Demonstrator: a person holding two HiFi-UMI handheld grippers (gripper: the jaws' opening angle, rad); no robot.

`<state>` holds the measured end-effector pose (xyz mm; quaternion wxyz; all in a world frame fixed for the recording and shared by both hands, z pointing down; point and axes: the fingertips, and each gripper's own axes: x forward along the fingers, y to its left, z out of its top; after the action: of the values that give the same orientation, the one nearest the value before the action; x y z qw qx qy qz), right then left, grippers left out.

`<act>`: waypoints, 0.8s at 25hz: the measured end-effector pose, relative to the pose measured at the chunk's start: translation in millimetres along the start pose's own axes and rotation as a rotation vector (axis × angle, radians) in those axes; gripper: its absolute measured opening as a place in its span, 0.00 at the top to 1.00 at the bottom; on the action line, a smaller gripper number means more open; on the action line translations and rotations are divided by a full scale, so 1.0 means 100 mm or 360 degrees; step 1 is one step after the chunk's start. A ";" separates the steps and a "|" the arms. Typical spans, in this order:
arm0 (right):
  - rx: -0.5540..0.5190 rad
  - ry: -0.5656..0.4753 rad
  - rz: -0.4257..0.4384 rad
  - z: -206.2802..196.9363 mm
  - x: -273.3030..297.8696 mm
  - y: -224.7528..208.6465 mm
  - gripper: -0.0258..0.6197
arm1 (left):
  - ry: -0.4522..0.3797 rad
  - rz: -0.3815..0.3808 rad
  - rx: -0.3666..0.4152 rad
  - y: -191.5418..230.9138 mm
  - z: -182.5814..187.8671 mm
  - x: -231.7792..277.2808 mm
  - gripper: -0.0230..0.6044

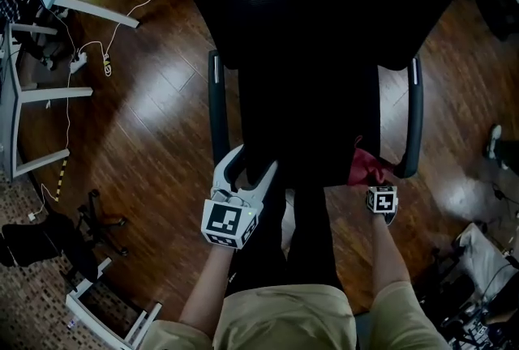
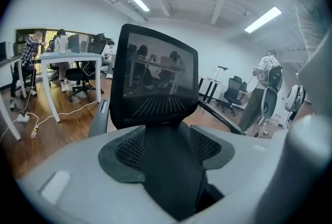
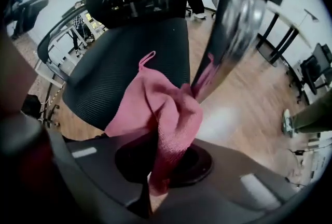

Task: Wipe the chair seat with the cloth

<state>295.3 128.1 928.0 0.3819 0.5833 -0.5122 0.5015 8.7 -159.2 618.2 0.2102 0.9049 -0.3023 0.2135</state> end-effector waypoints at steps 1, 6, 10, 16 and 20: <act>0.0004 -0.0022 0.0034 0.04 -0.02 0.04 0.93 | -0.0010 -0.0005 0.0009 -0.01 0.02 0.00 0.55; 0.0080 -0.0384 0.0283 0.60 -0.54 0.87 0.93 | -0.0133 -0.0055 0.0081 0.01 0.35 -0.08 0.55; -0.0011 -0.0791 0.0456 1.22 -1.62 1.69 0.93 | -0.0287 -0.0028 0.0078 -0.02 0.84 -0.50 0.55; -0.0110 -0.1369 0.0528 1.91 -3.45 2.02 0.93 | -0.0586 0.0048 0.0148 -0.48 1.66 -1.39 0.55; -0.0276 -0.1780 0.0540 2.12 -4.54 2.01 0.93 | -0.0767 0.0128 0.0229 -0.89 1.91 -1.90 0.55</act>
<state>151.4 -15.3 427.9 0.0147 0.6358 -0.7610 0.1283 -22.5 -104.7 341.5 0.0585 0.9295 -0.3636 0.0209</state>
